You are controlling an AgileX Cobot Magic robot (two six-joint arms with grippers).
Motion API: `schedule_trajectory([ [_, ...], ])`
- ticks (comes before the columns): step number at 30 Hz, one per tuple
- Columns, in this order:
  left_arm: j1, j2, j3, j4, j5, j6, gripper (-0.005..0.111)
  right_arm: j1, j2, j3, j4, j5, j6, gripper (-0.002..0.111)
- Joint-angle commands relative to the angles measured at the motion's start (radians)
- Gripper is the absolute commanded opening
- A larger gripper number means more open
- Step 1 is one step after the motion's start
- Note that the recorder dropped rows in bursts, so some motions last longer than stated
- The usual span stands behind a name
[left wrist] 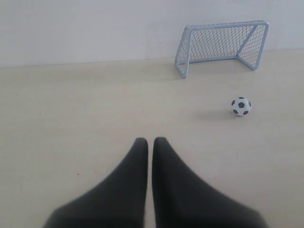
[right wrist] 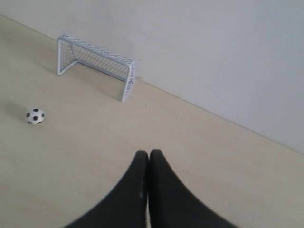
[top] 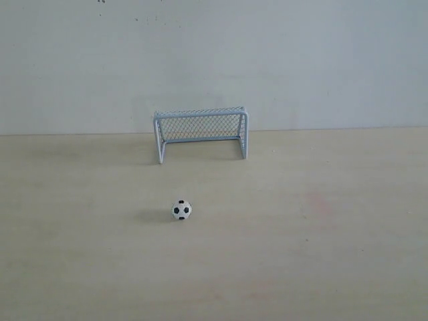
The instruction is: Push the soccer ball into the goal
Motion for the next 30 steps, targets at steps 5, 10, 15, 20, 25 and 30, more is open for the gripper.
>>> schedule_trajectory([
  [5,0.001,-0.003,0.004,-0.007,-0.005,0.001,0.004,-0.322,-0.031,0.241,0.053,-0.432,0.038,0.000],
  [10,0.001,-0.003,0.004,-0.007,-0.005,0.001,0.004,-0.444,-0.113,0.487,0.055,-0.776,0.040,0.000],
  [15,0.001,-0.003,0.004,-0.007,-0.005,0.001,0.004,-0.454,-0.238,0.614,0.077,-0.755,0.043,0.000],
  [20,0.001,-0.003,0.004,-0.007,-0.005,0.001,0.004,-0.454,-0.355,0.692,0.077,-0.697,0.068,0.000],
  [25,0.001,-0.003,0.004,-0.007,-0.005,0.001,0.004,-0.456,-0.493,0.764,0.077,-0.673,0.091,0.000],
  [30,0.001,-0.003,0.004,-0.007,-0.005,0.001,0.004,-0.551,-0.602,0.795,0.120,-0.679,0.097,0.000],
])
